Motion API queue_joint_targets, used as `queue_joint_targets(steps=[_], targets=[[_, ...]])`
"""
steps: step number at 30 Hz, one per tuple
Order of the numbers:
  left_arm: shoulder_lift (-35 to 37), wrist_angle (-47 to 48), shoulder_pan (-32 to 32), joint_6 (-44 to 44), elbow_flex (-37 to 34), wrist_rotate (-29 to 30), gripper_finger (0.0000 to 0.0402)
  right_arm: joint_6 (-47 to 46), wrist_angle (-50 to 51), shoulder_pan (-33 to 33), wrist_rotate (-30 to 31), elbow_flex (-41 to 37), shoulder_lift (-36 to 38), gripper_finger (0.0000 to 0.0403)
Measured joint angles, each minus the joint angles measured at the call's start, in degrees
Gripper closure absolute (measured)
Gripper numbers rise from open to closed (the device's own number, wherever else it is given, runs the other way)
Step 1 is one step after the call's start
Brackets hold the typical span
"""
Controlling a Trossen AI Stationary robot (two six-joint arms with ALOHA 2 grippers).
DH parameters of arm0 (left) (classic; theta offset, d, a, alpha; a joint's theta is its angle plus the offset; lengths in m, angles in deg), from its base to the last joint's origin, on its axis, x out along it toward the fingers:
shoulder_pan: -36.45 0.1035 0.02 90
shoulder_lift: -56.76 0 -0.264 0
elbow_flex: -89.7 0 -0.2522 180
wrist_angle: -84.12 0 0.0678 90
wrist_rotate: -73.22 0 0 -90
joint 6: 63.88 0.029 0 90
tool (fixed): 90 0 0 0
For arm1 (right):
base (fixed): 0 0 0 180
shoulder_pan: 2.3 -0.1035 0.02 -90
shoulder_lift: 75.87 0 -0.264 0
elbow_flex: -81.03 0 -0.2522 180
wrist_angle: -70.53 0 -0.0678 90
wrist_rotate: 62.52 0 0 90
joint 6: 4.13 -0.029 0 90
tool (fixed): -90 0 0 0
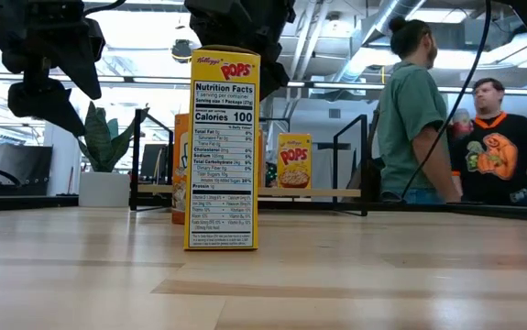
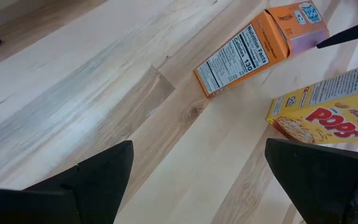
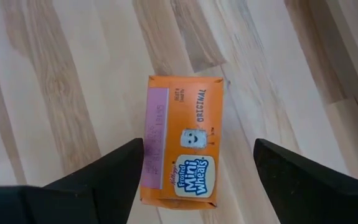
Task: Stack cereal on shelf
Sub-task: Put the orange cereal box on the shelf aligned with the other orange cereal boxes
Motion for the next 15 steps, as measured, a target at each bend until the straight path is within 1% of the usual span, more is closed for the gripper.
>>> queue_joint_targets(steps=[4,6,8,10,11,15], targets=[[0.0,0.0,0.0,-0.1,0.0,0.1,0.0047,-0.1,-0.8,0.0,-0.6,-0.1,-2.5,0.0074],[0.0,0.0,0.0,-0.1,0.0,0.2,0.0047,-0.1,1.5,-0.3,-1.9,-0.4,-3.6,0.0072],[0.0,0.0,0.0,-0.1,0.0,0.3,0.0047,-0.1,-0.2,-0.5,-3.9,0.0,-4.3,0.0069],[0.0,0.0,0.0,-0.2,0.0,0.3,0.0047,-0.1,0.8,-0.5,-5.1,0.0,-4.5,0.0068],[0.0,0.0,0.0,-0.2,0.0,0.3,0.0047,-0.1,2.0,-0.7,-5.1,-0.1,-4.5,0.0068],[0.0,0.0,0.0,-0.2,0.0,0.4,0.0047,0.7,1.3,-0.9,-3.7,-0.1,-4.0,0.0076]])
